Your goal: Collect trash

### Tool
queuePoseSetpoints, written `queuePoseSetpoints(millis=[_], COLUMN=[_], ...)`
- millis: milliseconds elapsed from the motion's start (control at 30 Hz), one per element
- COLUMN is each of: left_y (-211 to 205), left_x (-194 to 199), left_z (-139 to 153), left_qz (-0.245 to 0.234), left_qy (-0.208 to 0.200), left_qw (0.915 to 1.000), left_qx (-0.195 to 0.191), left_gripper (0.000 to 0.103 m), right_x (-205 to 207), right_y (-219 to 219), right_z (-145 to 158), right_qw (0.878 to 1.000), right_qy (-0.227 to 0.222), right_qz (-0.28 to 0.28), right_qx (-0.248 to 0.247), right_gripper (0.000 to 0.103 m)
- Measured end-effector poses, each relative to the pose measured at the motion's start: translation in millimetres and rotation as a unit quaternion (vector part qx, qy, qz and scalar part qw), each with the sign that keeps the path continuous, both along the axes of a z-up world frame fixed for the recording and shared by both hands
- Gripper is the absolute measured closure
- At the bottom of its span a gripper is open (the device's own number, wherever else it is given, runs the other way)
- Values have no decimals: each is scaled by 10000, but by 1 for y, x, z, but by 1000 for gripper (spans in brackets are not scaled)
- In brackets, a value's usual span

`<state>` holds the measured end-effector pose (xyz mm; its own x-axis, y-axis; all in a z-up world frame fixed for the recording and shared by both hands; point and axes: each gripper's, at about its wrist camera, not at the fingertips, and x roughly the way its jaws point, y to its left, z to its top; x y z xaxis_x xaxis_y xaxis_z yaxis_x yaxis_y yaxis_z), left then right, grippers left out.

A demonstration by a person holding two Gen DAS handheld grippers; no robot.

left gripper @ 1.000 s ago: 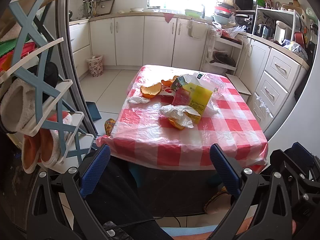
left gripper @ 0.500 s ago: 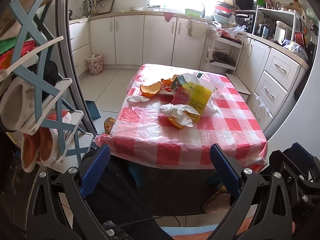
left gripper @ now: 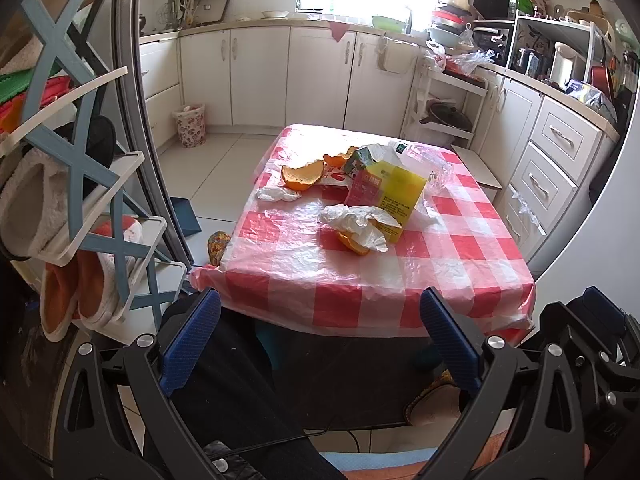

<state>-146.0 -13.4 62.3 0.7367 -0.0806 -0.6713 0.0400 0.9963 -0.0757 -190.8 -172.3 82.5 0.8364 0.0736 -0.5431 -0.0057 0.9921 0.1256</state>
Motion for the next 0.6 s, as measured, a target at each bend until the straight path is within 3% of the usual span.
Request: queuePoseSetpoints(millis=[167,433,600], left_y=[3,5,8], left_x=[3,4,10], left_z=[2,1,1], left_qz=[-6,12,45], left_qy=[7,31,64], left_qw=[10000,10000,10000], left_qx=[-4,-15,-7], left_gripper=[7,7,7], right_x=[3,3,11], right_y=[-2,-2,2], right_z=[1,2,3], right_qw=[9995,9994,9991], right_qy=[294,332,265], right_qz=[-1,4,29], right_qx=[144,125,-322], right_gripper=[6,6,6])
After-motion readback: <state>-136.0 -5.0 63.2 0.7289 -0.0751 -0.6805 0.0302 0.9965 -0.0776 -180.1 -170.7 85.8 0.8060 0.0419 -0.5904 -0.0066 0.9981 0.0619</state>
